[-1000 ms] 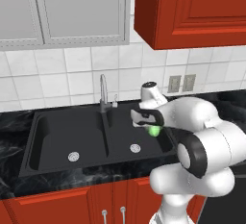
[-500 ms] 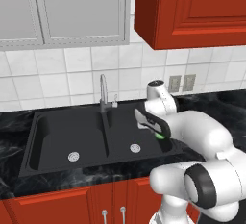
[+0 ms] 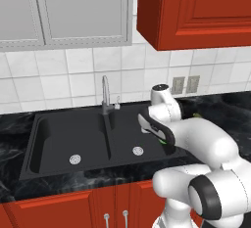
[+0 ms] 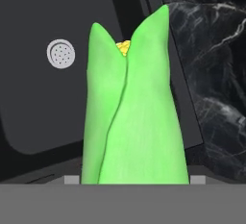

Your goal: Turn on the sink faucet. Then move the corn from the counter to the sink. Turn off the sink. Move the vegetable from the sink to the pot next to the stove. Finally move the pot to the rear right burner.

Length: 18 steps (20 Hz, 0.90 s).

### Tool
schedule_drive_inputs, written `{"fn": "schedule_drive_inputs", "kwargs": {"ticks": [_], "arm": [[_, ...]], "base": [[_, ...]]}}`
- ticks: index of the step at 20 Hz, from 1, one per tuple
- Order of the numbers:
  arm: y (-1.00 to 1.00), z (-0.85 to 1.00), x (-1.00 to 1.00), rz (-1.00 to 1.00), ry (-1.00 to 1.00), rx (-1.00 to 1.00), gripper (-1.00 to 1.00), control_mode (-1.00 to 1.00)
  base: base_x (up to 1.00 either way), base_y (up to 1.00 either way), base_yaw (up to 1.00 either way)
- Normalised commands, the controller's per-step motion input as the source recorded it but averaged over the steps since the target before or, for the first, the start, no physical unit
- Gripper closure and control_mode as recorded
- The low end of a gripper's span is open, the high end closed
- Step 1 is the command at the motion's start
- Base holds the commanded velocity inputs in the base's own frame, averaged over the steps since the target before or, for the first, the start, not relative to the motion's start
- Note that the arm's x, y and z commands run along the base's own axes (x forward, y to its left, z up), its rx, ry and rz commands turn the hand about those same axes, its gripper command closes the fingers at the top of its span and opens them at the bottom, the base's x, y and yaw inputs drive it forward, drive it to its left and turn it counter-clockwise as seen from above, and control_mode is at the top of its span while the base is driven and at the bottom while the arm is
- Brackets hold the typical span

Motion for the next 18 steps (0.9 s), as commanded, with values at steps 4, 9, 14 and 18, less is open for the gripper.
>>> {"fn": "schedule_drive_inputs", "kwargs": {"ticks": [4, 9, 14, 18], "arm": [[-0.13, 0.06, -0.02, -0.04, 0.00, 0.01, 1.00, 1.00], [0.00, 0.00, 0.00, 0.00, 0.00, 0.00, 1.00, 1.00], [0.00, 0.00, 0.00, 0.00, 0.00, 0.00, 1.00, 1.00], [0.00, 0.00, 0.00, 0.00, 0.00, 0.00, 1.00, 1.00]], "base": [[-0.03, -0.13, -0.07], [-0.09, -0.44, -0.16], [-0.17, -0.48, -0.31], [-0.36, -0.49, -0.40]]}}
